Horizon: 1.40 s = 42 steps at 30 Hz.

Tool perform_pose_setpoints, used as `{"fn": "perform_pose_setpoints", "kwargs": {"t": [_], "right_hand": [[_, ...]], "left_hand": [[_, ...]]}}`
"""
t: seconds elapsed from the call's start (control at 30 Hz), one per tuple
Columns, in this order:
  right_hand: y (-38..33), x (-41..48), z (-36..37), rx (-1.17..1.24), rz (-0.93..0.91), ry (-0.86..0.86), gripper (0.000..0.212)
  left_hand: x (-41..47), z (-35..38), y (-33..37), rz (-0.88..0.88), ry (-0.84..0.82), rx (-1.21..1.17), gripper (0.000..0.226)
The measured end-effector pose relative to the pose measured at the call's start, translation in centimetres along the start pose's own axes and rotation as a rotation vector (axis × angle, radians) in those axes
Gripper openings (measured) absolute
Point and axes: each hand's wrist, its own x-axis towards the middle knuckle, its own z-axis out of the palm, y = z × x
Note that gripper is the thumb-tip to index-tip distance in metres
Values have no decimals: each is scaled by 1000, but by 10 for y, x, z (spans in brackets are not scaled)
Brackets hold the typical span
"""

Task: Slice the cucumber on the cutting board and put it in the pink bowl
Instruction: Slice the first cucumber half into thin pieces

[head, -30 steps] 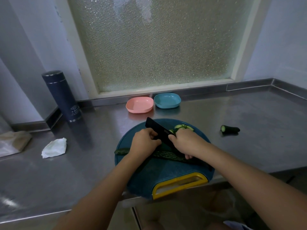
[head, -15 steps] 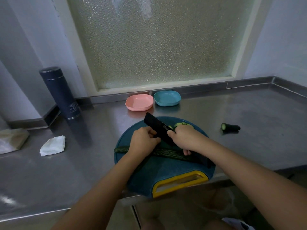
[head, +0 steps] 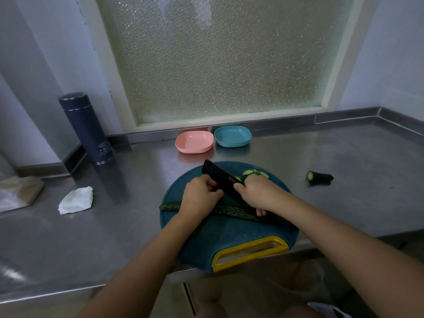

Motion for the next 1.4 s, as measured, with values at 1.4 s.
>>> {"fn": "perform_pose_setpoints", "kwargs": {"t": [1.4], "right_hand": [[0, 4, -2, -37, -12, 1, 56]], "left_hand": [[15, 1, 6, -51, -28, 75, 16]]}}
